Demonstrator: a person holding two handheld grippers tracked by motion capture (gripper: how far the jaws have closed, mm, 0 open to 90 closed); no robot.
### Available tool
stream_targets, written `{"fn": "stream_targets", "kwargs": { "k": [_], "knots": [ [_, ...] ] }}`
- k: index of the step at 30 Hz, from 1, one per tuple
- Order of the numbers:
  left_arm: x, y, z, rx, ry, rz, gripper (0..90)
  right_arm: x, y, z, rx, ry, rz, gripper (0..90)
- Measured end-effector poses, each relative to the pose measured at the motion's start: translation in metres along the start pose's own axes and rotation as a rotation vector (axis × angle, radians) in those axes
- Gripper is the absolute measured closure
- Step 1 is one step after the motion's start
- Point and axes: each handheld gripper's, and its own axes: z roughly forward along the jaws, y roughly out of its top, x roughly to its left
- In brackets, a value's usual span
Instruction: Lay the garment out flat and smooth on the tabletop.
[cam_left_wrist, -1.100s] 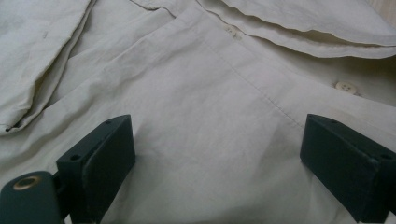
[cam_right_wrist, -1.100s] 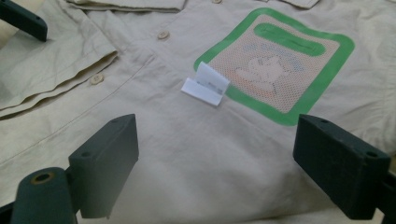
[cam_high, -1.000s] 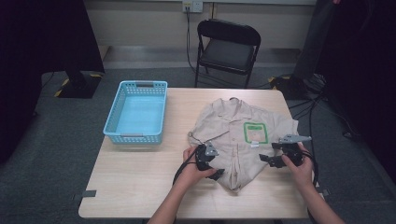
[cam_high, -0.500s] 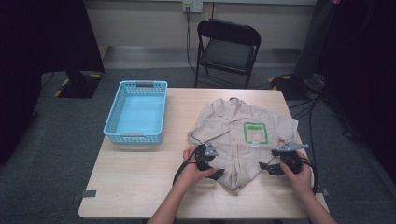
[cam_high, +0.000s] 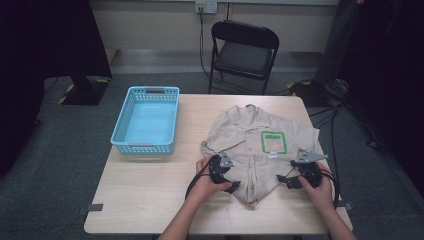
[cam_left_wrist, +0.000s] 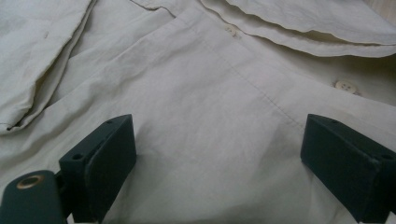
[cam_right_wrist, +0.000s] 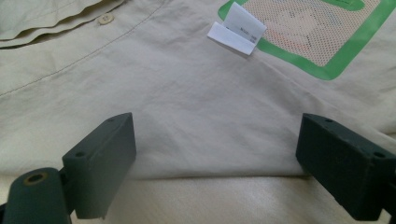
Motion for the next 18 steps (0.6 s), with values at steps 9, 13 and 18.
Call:
{"fn": "stream_targets", "kwargs": {
  "k": [9,13,18],
  "knots": [
    [0.005,0.005,-0.012,0.009,-0.001,-0.025,13.5,0.0,0.0,0.0,0.0,0.001,-0.002,11.2],
    [0.012,0.014,-0.02,-0.038,0.005,-0.056,13.4,0.0,0.0,0.0,0.0,0.001,-0.002,11.2],
    [0.021,0.023,-0.018,-0.045,0.022,-0.067,14.0,0.0,0.0,0.0,0.0,0.001,-0.002,11.2]
  ]
}}
